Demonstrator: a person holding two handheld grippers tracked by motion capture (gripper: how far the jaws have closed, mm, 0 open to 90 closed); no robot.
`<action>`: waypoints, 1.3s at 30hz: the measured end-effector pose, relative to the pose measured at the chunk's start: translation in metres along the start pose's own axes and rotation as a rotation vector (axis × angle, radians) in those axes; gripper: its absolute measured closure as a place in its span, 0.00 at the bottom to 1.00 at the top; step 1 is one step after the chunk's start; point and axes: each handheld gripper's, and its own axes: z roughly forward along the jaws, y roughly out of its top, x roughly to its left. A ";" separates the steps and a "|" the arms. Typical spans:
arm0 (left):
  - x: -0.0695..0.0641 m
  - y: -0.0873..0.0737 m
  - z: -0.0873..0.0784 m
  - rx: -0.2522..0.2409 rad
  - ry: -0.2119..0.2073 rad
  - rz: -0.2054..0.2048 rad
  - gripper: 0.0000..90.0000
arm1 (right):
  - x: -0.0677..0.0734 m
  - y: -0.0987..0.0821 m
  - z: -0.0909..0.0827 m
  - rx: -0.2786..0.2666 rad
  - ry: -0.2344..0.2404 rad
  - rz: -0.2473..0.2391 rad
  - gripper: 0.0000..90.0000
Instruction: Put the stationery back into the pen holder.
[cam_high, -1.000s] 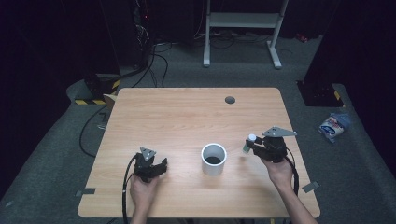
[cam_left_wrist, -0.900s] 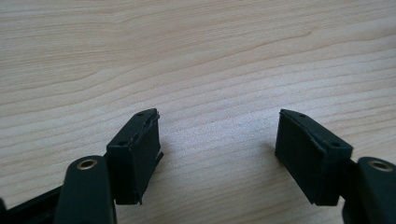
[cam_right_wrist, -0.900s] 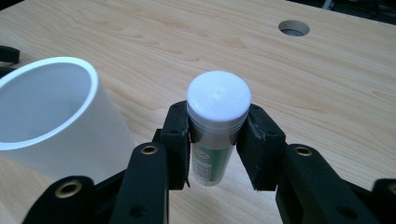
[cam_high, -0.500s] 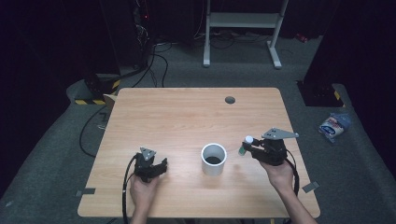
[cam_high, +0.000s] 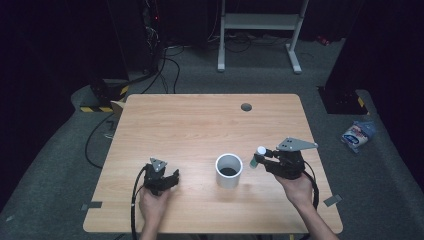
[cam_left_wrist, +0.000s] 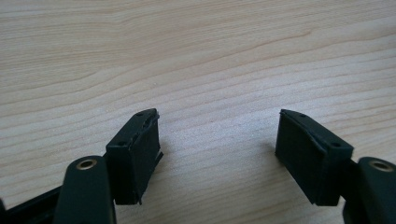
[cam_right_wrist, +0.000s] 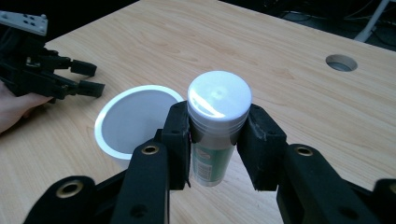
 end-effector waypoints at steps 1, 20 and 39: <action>0.000 0.000 0.000 0.000 0.000 -0.001 0.34 | 0.003 0.002 -0.001 -0.003 0.007 -0.009 0.72; 0.000 0.000 0.000 -0.001 -0.001 -0.002 0.34 | 0.031 0.025 0.008 -0.022 0.089 -0.077 0.72; -0.001 0.001 0.002 -0.002 -0.003 -0.001 0.34 | 0.042 0.024 0.046 0.059 0.125 -0.105 0.72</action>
